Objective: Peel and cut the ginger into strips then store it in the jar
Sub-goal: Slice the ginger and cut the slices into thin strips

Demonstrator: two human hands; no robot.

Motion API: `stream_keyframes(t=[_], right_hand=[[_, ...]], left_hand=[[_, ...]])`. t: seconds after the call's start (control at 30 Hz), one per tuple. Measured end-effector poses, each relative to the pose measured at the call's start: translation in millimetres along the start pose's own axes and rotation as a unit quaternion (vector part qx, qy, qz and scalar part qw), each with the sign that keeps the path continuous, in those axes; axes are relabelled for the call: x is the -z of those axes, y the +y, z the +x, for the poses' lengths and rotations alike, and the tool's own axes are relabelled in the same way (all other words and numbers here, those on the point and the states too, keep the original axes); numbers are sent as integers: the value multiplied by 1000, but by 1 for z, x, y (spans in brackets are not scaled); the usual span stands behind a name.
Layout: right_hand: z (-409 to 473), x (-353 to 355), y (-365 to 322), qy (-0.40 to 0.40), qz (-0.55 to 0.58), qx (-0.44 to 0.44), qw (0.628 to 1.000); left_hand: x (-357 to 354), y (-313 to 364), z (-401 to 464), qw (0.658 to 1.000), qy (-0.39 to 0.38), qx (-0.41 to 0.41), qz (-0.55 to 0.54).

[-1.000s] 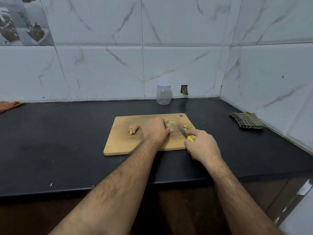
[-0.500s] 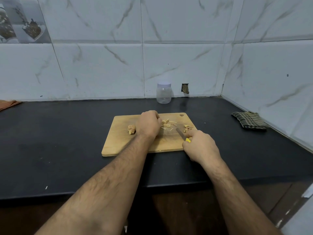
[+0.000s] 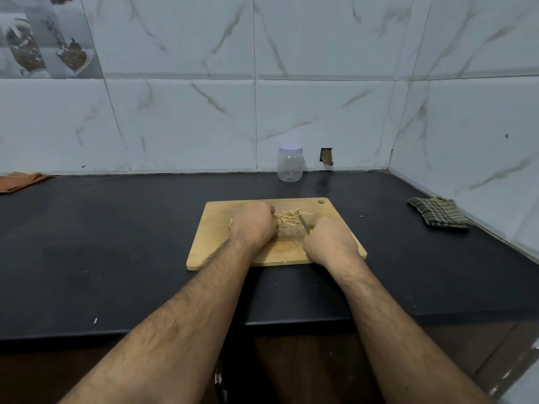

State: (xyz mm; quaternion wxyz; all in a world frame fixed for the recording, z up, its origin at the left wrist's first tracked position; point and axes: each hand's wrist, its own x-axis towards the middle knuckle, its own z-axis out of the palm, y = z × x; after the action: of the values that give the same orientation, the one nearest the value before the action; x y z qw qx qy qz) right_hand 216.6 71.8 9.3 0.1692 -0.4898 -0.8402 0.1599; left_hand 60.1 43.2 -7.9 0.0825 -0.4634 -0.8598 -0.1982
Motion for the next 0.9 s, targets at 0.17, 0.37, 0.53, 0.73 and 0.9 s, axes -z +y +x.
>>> stream_keyframes(t=[0.17,0.37,0.53,0.73,0.9], right_hand=[[12,5,4,22,2,-39,999],[17,-5,-4,15,-8,-12,1000],[11,-7,5,46,21,-14,999],[4,-17,9,82,76,9,994],[-1,-19,8,103,82,6,991]], left_hand=[[0,-1,-3,1000,21,-13,11],[4,6,-1,997,-17,-60,52],[5,4,2,995,-41,-67,59],[11,-1,12,992,-108,-43,44],[13,2,15,990,-130,-33,43]])
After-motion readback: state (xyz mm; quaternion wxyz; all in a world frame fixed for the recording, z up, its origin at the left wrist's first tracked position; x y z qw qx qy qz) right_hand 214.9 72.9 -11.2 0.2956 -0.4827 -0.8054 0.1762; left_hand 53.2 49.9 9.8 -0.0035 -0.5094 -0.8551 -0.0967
